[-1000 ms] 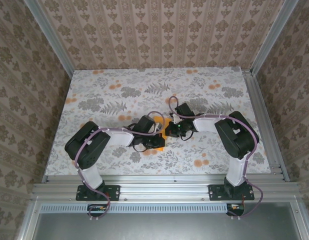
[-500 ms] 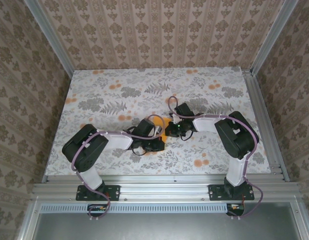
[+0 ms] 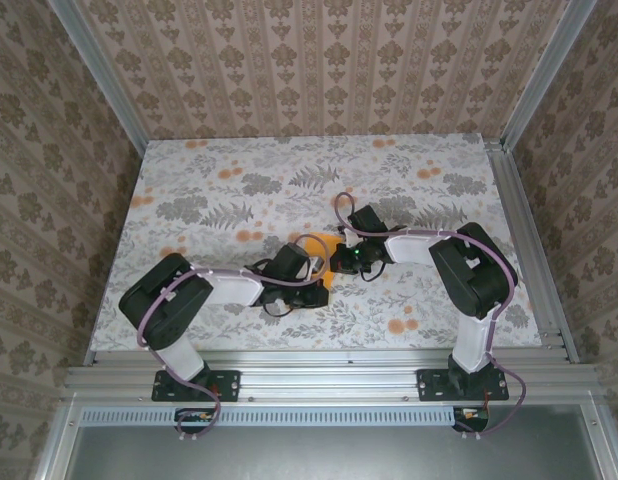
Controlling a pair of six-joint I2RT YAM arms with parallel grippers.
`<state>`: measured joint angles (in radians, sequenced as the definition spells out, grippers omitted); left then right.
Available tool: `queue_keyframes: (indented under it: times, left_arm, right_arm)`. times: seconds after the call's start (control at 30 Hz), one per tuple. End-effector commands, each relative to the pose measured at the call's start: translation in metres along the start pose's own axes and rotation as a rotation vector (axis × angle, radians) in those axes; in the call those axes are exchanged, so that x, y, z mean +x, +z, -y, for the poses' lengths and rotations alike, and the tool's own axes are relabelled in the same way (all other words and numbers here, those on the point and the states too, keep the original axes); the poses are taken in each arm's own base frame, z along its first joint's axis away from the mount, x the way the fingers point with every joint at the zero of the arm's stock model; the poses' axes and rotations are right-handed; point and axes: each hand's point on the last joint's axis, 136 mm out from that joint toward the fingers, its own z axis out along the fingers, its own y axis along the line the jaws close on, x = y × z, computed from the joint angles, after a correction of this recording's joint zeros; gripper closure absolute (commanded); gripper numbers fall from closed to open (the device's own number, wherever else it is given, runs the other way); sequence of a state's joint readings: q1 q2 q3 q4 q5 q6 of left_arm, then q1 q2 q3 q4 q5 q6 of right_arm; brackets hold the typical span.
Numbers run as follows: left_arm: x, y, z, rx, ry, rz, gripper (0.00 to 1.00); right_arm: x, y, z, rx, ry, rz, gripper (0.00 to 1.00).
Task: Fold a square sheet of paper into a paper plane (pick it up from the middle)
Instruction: Fold the triangle a second time at the center of the table.
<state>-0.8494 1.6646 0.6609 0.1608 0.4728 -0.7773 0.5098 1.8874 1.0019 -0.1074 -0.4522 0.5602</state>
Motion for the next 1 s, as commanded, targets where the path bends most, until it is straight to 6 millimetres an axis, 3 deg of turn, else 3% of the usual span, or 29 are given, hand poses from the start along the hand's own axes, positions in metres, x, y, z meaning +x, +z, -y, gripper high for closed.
queue_keyframes:
  times: [0.0,0.17,0.27,0.33,0.6,0.97]
  left_arm:
    - [0.025,-0.005,-0.001,-0.008,-0.018,-0.076,0.98]
    - [0.008,-0.016,0.029,0.082,0.009,-0.036,0.98]
    - [-0.015,-0.029,0.052,0.13,0.049,0.016,0.98]
    - [-0.031,-0.037,0.057,0.141,0.063,0.049,0.98]
    - [-0.05,-0.032,0.02,0.024,0.05,0.044,0.98]
    - [-0.065,-0.015,-0.012,0.011,0.007,0.042,0.98]
  right_arm:
    - [0.045,0.015,0.07,0.269,0.056,-0.122,0.96]
    - [0.045,0.015,0.068,0.265,0.044,-0.125,0.96]
    - [0.046,0.015,0.066,0.253,0.041,-0.125,0.96]
    - [0.046,0.016,0.062,0.241,0.037,-0.122,0.96]
    - [0.043,0.013,0.056,0.226,0.034,-0.111,0.96]
    - [0.039,0.014,0.051,0.221,0.02,-0.109,0.96]
